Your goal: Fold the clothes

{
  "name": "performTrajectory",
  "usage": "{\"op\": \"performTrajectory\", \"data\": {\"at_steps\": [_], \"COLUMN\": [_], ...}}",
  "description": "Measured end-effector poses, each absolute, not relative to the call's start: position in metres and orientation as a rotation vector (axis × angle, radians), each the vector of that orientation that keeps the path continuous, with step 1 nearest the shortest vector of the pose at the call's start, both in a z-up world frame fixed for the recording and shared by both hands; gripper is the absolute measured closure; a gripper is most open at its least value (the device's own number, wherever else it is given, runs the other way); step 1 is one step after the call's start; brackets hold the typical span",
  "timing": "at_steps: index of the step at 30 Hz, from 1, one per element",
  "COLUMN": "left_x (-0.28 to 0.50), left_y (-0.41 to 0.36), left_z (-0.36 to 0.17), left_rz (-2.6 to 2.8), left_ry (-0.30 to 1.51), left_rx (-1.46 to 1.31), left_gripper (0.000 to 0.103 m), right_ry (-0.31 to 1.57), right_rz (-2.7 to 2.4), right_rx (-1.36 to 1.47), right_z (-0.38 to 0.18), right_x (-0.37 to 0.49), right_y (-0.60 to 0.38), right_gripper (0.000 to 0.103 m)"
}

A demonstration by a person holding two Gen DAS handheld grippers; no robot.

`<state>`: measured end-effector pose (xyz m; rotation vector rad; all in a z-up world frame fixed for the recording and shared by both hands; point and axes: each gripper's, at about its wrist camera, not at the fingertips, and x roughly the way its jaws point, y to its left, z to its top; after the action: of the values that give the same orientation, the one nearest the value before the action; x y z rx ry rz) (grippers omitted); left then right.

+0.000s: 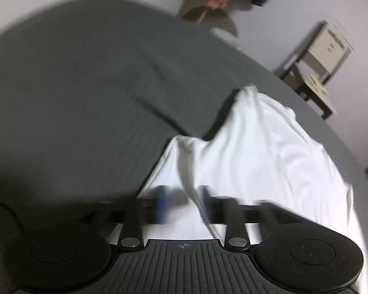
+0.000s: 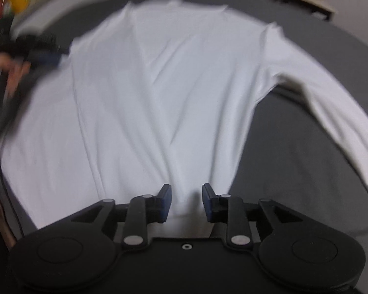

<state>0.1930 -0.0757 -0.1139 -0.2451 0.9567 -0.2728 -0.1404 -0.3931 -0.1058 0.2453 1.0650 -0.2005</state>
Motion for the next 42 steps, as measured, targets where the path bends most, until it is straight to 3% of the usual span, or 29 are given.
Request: {"op": "performTrajectory", "data": {"at_steps": [2,4,11,15,21,27,35,38,39,42], "left_x": [0.168,0.141,0.055,0.033,0.042,0.060,0.061,0.061,0.062,0.064], "left_y": [-0.086,-0.100,-0.128,-0.123,-0.111,-0.126,-0.135,-0.139,-0.140,-0.143], "left_z": [-0.090,-0.067,-0.035,-0.032,-0.033,-0.058,-0.063,-0.065,-0.066,-0.069], "left_rz": [-0.284,-0.378,-0.661,-0.685,-0.624,-0.590,-0.586,-0.580,-0.576,-0.561], "left_ry": [0.849,0.775,0.702,0.698,0.745,0.806,0.816,0.823,0.826,0.837], "left_rx": [-0.156,-0.063,0.059,0.108,0.028,0.006,0.033,0.049,0.055,0.069], "left_gripper": [0.013,0.013,0.013,0.013,0.013,0.013,0.013,0.013,0.013,0.013], "right_ry": [0.967,0.865,0.536,0.456,0.467,0.562,0.807,0.838,0.833,0.801], "right_rz": [-0.308,-0.461,-0.884,-1.135,-1.186,-1.057,-1.098,-1.080,-1.064,-1.041], "right_rx": [0.341,0.480,1.118,1.153,0.922,0.882,0.699,0.631,0.604,0.515], "right_z": [-0.095,-0.087,-0.105,-0.119,-0.117,-0.122,-0.141,-0.146,-0.146,-0.137], "right_x": [-0.154,-0.173,-0.294,-0.354,-0.378,-0.361,-0.323,-0.319,-0.318,-0.313], "right_y": [-0.415,-0.447,-0.569,-0.613,-0.665,-0.733,-0.755,-0.744,-0.741,-0.731], "right_gripper": [0.064,0.048,0.047,0.047,0.050,0.066,0.069,0.082,0.095,0.097]}}
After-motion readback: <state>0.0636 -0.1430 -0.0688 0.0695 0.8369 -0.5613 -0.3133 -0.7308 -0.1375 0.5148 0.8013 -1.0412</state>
